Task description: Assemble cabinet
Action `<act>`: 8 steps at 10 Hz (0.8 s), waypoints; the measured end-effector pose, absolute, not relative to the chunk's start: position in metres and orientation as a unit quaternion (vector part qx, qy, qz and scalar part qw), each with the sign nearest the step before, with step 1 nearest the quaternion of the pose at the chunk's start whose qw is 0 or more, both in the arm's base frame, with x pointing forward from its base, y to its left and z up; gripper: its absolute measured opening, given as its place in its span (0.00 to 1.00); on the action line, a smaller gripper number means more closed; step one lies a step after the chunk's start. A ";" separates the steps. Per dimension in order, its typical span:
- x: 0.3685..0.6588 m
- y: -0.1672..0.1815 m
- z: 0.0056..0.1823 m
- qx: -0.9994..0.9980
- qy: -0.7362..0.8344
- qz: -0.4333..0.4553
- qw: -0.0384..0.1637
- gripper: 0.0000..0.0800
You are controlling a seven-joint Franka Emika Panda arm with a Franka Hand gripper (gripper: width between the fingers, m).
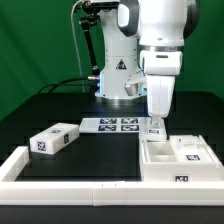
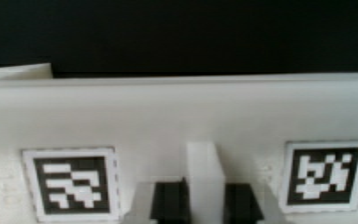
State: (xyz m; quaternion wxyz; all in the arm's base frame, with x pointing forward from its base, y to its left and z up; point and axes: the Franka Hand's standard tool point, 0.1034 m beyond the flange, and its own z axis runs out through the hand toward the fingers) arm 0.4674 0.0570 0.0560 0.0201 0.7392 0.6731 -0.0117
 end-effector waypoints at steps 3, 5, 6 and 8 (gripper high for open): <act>0.469 0.058 0.058 0.736 0.676 -0.016 0.019 0.09; 0.469 0.056 0.057 0.729 0.684 -0.024 0.017 0.09; 0.469 0.055 0.057 0.728 0.685 -0.024 0.017 0.09; 0.469 0.055 0.057 0.731 0.682 -0.022 0.017 0.09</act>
Offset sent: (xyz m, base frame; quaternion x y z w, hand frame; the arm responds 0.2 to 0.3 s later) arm 0.0109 0.0077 0.0063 0.0185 0.0137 -0.0242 0.9994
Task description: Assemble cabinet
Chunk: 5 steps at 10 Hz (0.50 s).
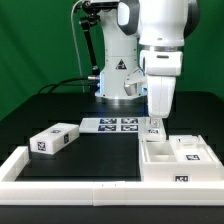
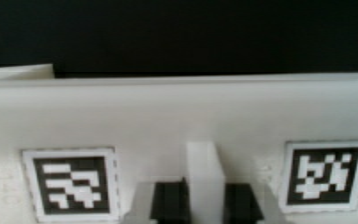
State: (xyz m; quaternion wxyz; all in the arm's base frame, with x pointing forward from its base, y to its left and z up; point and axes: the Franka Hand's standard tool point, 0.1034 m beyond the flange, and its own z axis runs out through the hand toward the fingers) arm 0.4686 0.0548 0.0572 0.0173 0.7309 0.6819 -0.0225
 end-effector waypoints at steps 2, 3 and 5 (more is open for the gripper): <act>0.469 0.055 0.057 0.731 0.682 -0.022 0.017 0.09; 0.469 0.055 0.057 0.731 0.682 -0.022 0.017 0.09; 0.469 0.057 0.058 0.729 0.684 -0.025 0.016 0.09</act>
Offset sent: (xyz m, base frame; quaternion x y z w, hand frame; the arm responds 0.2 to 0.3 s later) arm 0.0078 0.0131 0.0012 0.0120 0.0126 -0.0022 0.9998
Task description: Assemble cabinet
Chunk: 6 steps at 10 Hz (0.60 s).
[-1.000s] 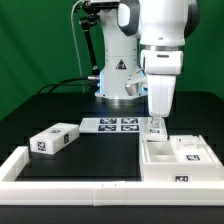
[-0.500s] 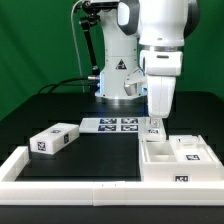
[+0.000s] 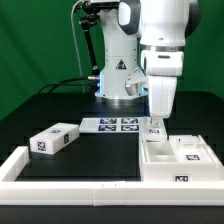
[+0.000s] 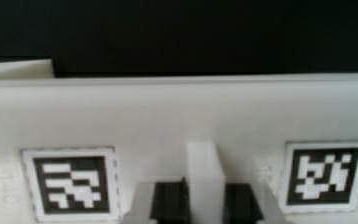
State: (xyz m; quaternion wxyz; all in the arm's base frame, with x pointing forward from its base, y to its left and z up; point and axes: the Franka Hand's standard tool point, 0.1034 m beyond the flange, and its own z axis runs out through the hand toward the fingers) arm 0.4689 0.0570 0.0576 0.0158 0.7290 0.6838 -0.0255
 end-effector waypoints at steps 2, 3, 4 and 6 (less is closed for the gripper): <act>0.469 0.060 0.058 0.727 0.686 -0.026 0.015 0.09; 0.469 0.060 0.058 0.727 0.686 -0.026 0.015 0.09; 0.469 0.058 0.058 0.726 0.687 -0.026 0.015 0.09; 0.469 0.058 0.058 0.726 0.687 -0.026 0.015 0.09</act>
Offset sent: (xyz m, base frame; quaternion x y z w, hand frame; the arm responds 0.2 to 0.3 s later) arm 0.0026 -0.0012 -0.0037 0.0057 0.0069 -0.0220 0.9997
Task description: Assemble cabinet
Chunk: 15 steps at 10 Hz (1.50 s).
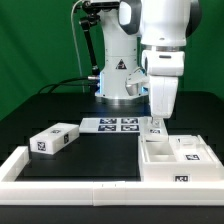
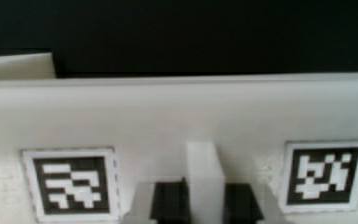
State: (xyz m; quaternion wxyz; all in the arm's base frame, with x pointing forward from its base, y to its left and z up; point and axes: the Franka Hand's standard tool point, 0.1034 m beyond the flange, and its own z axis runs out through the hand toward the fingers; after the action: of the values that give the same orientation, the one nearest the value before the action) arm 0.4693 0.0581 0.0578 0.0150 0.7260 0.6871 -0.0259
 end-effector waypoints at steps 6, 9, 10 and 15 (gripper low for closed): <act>0.469 0.056 0.055 0.724 0.689 -0.033 0.011 0.09; 0.479 0.060 0.055 0.724 0.689 -0.009 0.019 0.09; 0.479 0.059 0.055 0.724 0.689 -0.009 0.019 0.09; 0.495 0.056 0.055 0.724 0.689 -0.005 0.022 0.09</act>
Offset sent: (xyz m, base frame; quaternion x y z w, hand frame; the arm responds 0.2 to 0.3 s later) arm 0.0160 0.0024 -0.0012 0.0179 0.0200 -0.0085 0.9996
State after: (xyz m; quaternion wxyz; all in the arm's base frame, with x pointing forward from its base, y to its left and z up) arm 0.4955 0.0564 0.0552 0.0222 0.7239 0.6895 -0.0049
